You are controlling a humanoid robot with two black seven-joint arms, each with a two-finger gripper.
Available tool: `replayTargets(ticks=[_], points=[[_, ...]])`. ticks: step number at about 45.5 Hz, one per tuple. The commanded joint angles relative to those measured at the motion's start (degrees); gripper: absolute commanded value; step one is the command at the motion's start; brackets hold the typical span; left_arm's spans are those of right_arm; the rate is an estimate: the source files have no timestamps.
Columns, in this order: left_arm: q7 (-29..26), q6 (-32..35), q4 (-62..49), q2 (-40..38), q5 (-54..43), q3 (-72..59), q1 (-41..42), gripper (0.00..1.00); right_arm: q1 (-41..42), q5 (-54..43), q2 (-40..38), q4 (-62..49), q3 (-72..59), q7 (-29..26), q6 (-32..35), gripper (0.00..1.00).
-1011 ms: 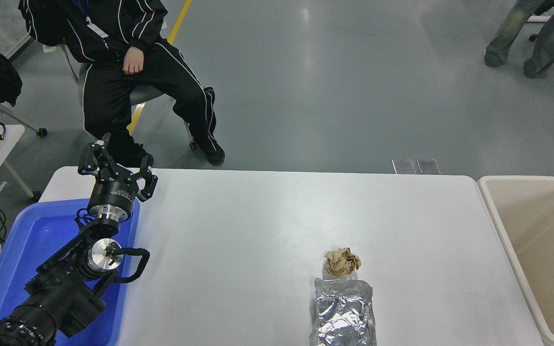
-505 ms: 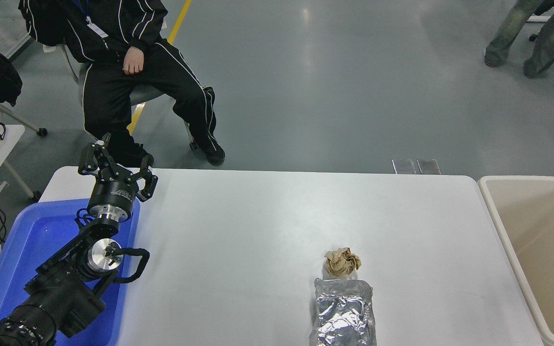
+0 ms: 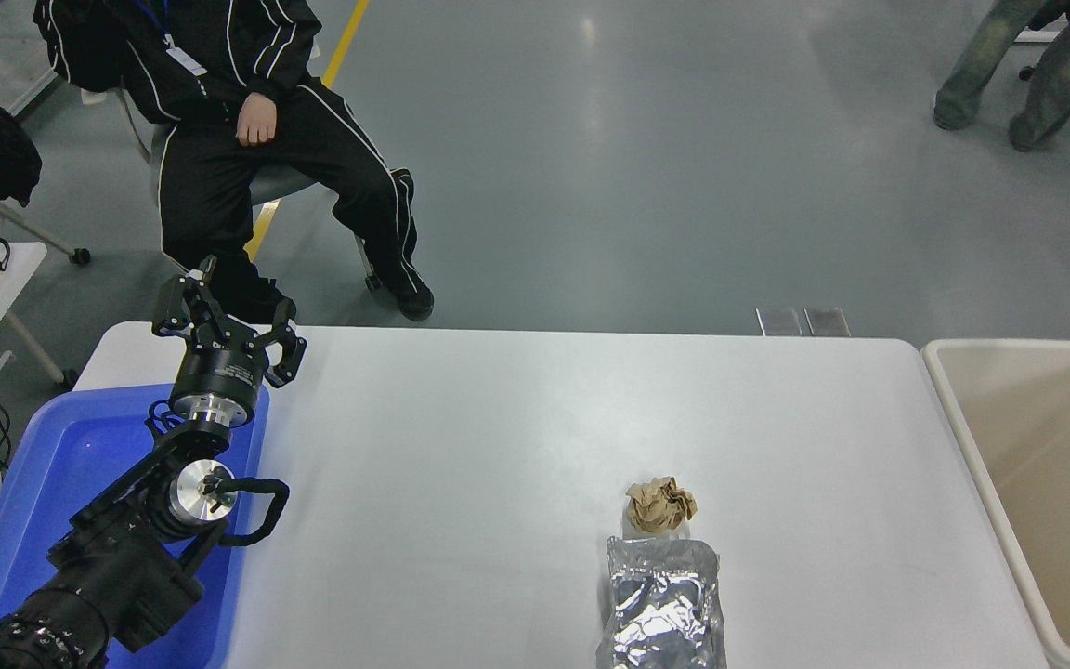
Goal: Dispose of the paper cup in the dustbin
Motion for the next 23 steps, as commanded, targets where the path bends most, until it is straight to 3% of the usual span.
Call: replayTargets(ticks=[1, 9, 23], points=[[0.0, 0.01, 0.0, 0.01, 0.01, 0.0, 0.01, 1.0, 3.8, -0.09, 1.37, 16.59, 19.25, 0.05, -1.16, 0.99], [0.0, 0.01, 0.0, 0.01, 0.01, 0.0, 0.01, 1.0, -3.05, -0.96, 9.29, 16.76, 25.15, 0.31, -1.25, 0.99], [0.0, 0.01, 0.0, 0.01, 0.01, 0.0, 0.01, 1.0, -12.63, -4.22, 15.62, 22.39, 26.38, 8.92, -1.08, 0.99]])
